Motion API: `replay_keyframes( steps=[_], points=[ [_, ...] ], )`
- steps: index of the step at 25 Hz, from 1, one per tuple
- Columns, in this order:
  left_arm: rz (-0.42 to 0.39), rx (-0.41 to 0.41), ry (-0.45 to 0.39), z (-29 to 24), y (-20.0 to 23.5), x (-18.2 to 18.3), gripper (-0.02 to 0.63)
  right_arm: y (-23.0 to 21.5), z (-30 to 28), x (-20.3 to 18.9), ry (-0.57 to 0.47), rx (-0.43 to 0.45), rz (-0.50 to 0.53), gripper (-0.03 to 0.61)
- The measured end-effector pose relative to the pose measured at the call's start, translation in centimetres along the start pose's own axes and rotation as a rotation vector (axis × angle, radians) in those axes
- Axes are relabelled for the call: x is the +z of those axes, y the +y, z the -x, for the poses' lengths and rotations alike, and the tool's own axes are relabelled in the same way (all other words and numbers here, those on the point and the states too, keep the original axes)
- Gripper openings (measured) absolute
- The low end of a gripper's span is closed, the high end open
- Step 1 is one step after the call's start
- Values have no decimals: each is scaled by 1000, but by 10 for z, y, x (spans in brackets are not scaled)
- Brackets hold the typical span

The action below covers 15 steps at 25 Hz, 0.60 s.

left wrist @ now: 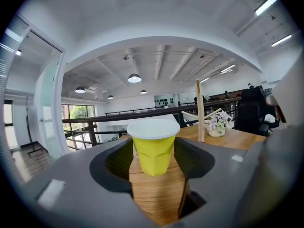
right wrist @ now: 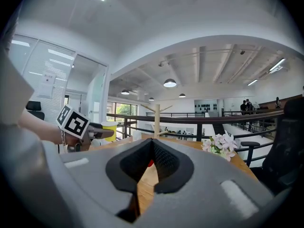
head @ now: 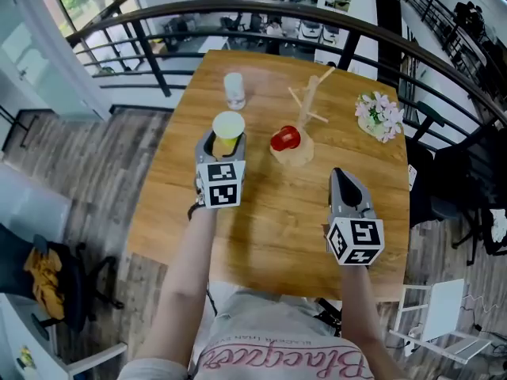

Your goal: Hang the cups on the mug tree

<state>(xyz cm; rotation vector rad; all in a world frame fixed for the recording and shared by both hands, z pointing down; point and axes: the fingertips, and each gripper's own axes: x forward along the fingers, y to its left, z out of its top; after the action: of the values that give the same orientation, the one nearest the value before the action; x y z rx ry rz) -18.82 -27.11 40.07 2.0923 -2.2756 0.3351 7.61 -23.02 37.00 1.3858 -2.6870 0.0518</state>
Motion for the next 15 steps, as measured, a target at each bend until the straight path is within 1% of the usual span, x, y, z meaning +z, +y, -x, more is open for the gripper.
replay_keyframes(
  steps=[5, 15],
  points=[
    [1, 40, -6, 10, -10, 17, 285, -20, 10, 10, -23, 19, 4, 2],
    [-34, 128, -17, 18, -21, 48, 285, -55, 14, 23, -68, 64, -8, 2]
  ],
)
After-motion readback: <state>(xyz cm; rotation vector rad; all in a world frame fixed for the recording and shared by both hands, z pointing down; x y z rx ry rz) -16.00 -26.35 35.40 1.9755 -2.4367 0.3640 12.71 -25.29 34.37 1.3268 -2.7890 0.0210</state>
